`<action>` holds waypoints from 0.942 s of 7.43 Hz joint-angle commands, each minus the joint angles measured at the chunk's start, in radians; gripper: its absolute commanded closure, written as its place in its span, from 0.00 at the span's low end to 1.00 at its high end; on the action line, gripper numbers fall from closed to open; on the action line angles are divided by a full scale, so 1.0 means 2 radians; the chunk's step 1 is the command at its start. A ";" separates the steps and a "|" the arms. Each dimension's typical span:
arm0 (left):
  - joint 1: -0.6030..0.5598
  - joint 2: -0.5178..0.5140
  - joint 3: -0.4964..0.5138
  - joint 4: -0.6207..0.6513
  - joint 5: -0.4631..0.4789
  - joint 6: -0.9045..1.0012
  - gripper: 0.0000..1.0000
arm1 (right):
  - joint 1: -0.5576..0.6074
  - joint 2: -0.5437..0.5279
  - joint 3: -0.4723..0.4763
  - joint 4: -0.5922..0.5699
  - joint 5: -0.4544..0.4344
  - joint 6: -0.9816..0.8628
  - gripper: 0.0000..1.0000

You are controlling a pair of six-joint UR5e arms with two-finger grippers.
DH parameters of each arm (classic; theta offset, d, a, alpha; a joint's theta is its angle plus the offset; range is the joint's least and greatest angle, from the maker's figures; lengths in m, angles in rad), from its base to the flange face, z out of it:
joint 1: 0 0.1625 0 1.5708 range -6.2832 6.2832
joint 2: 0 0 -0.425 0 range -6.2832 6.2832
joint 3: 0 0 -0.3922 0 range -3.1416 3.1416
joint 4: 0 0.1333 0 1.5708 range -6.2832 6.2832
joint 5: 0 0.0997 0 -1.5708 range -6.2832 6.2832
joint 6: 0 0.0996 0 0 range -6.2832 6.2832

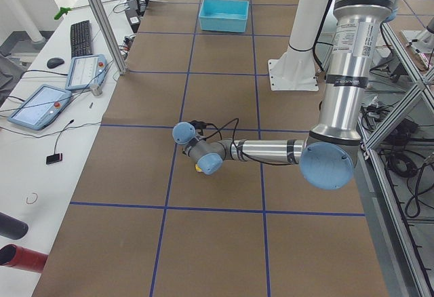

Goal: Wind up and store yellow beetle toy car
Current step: 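Drag the yellow car backward along the table with the left gripper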

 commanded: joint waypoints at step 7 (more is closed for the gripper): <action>-0.031 0.045 0.010 -0.002 -0.002 0.070 0.98 | 0.000 0.000 0.000 0.000 0.000 0.000 0.00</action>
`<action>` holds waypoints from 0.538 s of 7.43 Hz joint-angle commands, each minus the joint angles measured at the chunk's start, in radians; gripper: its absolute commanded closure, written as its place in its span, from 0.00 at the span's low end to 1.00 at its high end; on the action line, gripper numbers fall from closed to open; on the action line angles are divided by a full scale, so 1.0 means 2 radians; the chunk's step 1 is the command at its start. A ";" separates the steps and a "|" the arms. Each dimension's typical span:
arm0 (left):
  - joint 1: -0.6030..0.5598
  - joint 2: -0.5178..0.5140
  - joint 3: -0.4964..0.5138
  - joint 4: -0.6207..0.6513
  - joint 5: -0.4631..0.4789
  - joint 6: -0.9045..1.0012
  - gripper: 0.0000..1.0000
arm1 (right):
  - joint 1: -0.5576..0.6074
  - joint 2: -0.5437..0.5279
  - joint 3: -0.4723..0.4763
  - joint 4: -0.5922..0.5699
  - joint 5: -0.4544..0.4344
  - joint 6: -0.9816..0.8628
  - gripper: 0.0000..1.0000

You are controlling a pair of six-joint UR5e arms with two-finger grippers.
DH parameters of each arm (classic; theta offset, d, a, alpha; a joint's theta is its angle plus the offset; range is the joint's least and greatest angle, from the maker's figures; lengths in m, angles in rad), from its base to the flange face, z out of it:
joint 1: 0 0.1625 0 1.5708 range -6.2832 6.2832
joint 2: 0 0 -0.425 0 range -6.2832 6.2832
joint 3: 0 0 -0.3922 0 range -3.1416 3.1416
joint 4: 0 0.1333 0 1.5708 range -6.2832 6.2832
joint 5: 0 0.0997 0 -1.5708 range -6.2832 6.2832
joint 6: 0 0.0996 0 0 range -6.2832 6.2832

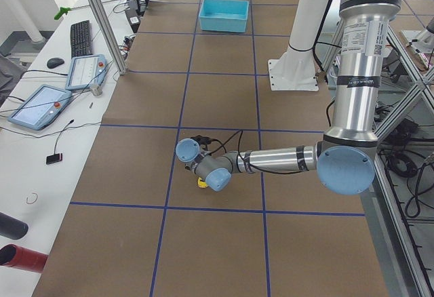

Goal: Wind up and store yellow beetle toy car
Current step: 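Drag the yellow car backward along the table with the left gripper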

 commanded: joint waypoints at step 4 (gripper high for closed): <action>-0.016 0.014 0.047 -0.055 -0.011 0.002 0.00 | 0.000 0.000 -0.001 0.000 0.000 0.000 0.00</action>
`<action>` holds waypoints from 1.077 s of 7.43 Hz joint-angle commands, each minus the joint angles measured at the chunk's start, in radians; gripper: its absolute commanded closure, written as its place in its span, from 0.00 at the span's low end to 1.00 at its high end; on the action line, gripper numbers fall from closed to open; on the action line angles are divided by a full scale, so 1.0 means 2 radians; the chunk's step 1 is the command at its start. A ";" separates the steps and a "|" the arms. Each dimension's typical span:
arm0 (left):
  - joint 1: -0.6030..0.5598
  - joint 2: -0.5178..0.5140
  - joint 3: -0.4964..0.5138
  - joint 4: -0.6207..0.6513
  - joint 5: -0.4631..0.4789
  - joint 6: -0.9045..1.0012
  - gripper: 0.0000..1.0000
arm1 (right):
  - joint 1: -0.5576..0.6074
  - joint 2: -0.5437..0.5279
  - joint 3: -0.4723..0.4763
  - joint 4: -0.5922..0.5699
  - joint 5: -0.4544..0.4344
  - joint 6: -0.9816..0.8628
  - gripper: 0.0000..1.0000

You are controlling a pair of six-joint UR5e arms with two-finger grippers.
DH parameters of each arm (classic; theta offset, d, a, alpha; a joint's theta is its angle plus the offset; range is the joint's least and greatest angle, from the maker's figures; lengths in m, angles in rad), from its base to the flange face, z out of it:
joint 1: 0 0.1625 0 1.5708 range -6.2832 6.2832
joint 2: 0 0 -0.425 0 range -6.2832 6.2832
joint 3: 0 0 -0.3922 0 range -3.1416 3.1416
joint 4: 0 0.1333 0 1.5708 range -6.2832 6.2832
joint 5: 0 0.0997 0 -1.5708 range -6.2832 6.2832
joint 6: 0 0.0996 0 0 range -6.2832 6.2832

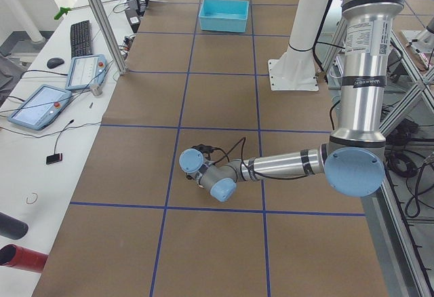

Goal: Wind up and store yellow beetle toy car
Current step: 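Release the yellow car and lift the left gripper away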

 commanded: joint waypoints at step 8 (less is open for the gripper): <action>-0.031 -0.008 -0.021 -0.025 -0.045 -0.080 0.00 | 0.000 0.000 -0.001 0.000 0.000 0.000 0.00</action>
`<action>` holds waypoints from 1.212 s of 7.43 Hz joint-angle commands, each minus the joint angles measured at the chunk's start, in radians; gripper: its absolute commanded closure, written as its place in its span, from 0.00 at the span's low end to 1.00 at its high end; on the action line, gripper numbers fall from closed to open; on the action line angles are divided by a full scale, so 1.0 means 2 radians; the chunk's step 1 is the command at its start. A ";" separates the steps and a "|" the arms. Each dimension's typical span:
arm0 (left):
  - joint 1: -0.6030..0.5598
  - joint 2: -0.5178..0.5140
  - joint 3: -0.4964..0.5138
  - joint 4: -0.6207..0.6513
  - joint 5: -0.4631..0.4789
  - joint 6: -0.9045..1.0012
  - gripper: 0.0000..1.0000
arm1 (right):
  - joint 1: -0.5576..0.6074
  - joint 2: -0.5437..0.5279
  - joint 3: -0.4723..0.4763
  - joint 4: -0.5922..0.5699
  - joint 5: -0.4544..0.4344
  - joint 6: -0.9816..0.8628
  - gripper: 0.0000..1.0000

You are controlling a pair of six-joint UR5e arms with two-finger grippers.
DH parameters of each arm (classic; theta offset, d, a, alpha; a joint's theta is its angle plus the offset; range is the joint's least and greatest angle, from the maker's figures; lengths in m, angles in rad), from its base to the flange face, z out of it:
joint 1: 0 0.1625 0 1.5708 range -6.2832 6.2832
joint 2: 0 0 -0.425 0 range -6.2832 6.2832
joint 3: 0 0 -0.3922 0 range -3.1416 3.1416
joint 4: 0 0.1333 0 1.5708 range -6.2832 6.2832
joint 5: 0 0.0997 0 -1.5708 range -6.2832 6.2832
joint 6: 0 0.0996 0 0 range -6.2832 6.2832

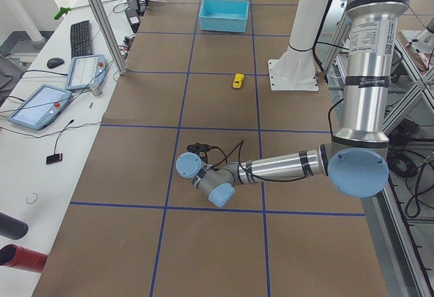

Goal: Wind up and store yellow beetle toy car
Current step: 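Release the yellow car and lift the left gripper away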

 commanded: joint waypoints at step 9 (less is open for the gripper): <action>0.009 -0.069 -0.072 0.046 0.023 -0.461 0.00 | -0.033 -0.001 0.062 -0.005 0.022 0.053 0.00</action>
